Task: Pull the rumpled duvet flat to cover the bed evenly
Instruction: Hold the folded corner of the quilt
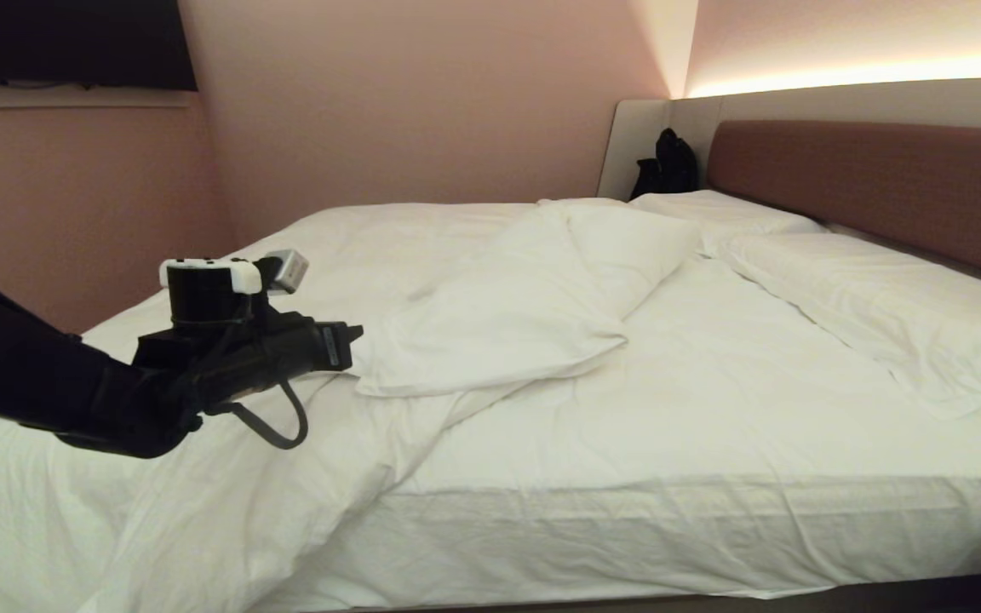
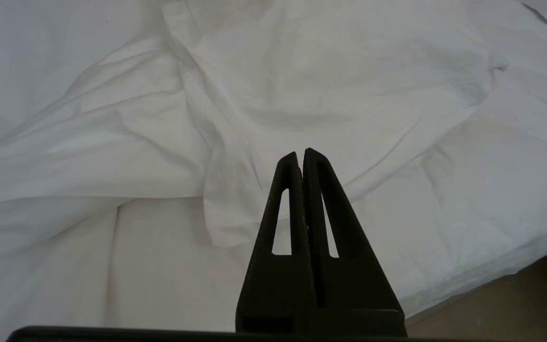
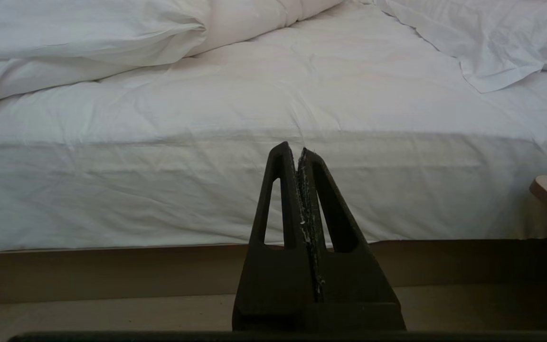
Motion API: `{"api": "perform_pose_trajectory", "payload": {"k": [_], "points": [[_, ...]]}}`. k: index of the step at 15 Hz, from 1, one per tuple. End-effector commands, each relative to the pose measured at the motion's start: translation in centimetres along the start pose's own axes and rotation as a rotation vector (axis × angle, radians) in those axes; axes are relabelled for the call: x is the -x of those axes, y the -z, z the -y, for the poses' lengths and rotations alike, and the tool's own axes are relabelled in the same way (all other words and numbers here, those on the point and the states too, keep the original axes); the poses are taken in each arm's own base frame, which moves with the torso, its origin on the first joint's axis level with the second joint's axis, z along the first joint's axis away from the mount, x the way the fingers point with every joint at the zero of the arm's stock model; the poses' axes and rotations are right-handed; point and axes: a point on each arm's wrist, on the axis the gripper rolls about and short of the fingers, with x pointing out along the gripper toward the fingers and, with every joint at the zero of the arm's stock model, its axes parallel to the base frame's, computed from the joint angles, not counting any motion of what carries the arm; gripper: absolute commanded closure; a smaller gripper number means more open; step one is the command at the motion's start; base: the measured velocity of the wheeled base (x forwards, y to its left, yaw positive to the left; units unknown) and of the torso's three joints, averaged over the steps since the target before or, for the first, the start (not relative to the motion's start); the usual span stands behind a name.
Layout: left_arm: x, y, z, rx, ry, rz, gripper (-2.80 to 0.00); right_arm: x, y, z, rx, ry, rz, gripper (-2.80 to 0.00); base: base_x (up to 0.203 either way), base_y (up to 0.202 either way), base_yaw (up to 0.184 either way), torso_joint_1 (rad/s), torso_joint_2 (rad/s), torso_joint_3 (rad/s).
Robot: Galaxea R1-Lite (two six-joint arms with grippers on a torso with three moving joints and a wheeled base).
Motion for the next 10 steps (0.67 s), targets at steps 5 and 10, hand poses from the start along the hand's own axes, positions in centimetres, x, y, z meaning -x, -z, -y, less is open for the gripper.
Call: {"api": "perform_pose_trajectory", "payload": {"k": [5,10], "points": [[-3.1,2.5,-1.3,0.021,-0.005,-0.038,0.00,0.0,0.0,0.0,0.000,0.001,0.000,0.00,0.000,0.000,0.000,0.000,0.00,0.000],[-4.0,3.2,-1.7,0.053,-0.013,-0.057,0.00,0.0,0.0,0.0,0.000,0.000,0.000,0.00,0.000,0.000,0.000,0.000,0.00,0.000]]}}
